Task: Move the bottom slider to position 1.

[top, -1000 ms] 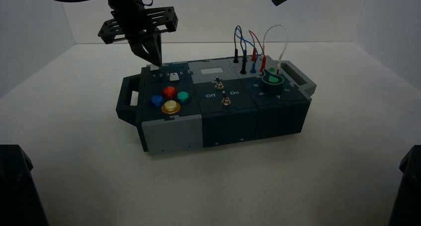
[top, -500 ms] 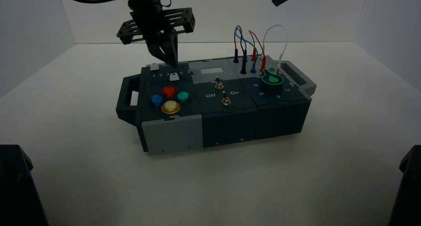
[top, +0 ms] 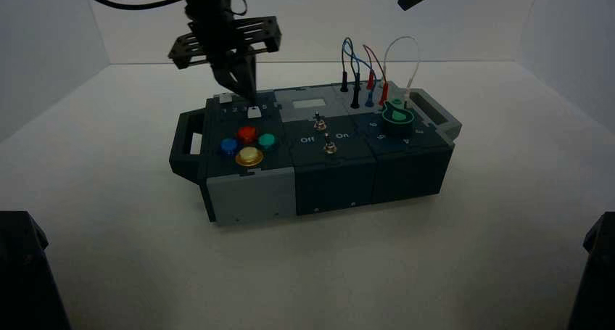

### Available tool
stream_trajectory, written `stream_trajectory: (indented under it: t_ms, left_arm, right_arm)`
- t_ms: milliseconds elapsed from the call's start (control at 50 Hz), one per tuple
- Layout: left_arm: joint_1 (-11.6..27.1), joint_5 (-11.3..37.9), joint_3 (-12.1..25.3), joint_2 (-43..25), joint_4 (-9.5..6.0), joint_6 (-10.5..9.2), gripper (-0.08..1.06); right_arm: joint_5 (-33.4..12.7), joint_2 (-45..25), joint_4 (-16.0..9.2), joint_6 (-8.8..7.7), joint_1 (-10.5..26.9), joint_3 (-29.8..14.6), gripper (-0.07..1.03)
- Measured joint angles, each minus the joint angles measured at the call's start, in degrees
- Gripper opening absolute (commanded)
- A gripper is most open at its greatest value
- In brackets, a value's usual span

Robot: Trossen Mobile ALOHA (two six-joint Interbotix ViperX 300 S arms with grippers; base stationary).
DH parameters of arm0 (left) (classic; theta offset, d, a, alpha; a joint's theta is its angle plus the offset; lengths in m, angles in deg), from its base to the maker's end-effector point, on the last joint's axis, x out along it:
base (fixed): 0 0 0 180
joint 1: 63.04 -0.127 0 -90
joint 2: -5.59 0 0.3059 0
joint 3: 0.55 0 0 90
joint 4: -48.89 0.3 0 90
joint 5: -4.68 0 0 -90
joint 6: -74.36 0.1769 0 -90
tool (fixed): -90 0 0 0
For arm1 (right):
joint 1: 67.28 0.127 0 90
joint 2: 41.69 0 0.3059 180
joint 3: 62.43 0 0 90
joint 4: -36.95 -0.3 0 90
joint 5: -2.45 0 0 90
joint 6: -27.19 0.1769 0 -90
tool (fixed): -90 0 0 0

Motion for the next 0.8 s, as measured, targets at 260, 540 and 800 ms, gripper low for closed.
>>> stream_trajectory:
  t_ms: [260, 540, 800]
  left_arm:
    - [-0.7, 0.0, -0.35, 0.35, 0.18, 0.09, -0.03]
    - [-1.05, -0.26, -0.97, 0.7, 0.35, 0.09, -0.03]
    - [-2.37, -0.26, -2.99, 2.2, 0.44, 0.53, -0.03]
  right_arm:
    - [0.0, 0.0, 0.0, -0.09, 0.0, 0.0, -0.02]
    - [0.0, 0.0, 0.0, -0.09, 0.0, 0.0, -0.02]
    - [-0.18, 0.0, 0.09, -0.09, 0.0, 0.0, -0.02]
